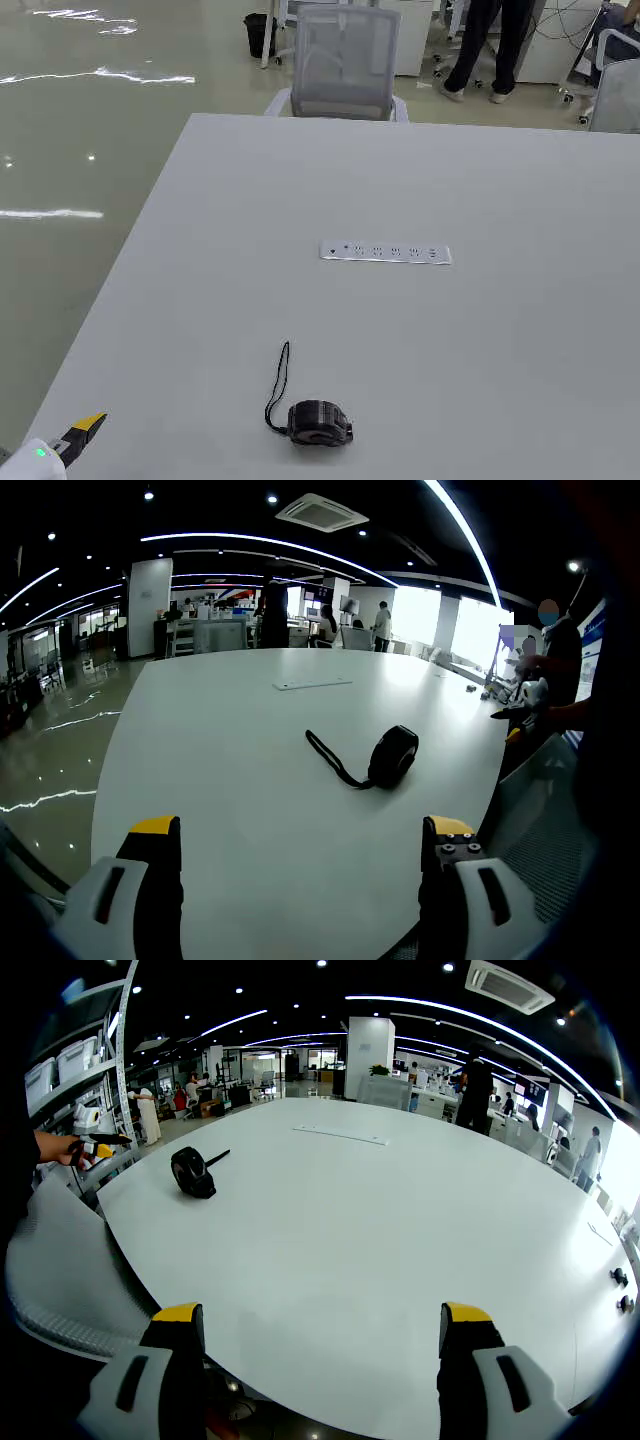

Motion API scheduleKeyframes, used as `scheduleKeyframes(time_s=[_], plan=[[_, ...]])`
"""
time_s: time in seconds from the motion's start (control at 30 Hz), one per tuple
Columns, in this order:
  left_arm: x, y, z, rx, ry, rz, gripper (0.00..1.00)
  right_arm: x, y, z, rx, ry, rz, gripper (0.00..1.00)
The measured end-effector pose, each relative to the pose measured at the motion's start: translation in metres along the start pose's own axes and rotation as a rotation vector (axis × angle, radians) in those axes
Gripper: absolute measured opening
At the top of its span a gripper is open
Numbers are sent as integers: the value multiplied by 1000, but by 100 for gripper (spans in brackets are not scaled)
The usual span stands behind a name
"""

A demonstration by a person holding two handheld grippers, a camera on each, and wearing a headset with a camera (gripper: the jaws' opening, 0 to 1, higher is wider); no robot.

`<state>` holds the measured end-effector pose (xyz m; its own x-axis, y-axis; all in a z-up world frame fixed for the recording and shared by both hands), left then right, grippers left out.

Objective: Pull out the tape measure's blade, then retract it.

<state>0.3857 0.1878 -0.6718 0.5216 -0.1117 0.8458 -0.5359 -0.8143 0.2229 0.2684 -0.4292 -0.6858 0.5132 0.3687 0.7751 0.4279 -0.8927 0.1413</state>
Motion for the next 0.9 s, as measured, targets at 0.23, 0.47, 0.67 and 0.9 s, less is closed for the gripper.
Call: scheduleKeyframes(time_s=[0.23, 0.47, 0.67, 0.9], plan=[[2, -1, -3, -4, -12, 4, 99, 0, -2, 1, -2, 7, 7, 100], [3, -5, -5, 13, 8, -6, 99, -2, -4, 1, 0, 8, 11, 100], [1, -3, -6, 23, 12, -11, 99, -2, -3, 2, 2, 15, 18, 100], [0, -1, -7, 26, 15, -16, 99, -6, -3, 1, 6, 10, 18, 100]])
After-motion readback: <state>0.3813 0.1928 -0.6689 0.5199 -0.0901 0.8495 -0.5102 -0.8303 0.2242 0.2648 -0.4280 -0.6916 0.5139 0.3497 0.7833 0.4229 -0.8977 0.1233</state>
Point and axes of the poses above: the centre of the closed fingertips' face, and the gripper's own axes: z roughly forward along the fingers, y roughly to its right, x roughly out of its top, the point moved 8 cm from there along -z, roughly backward along the fingers, and after that the axes turned 8 degrees about -z, right-handed, at the moved point
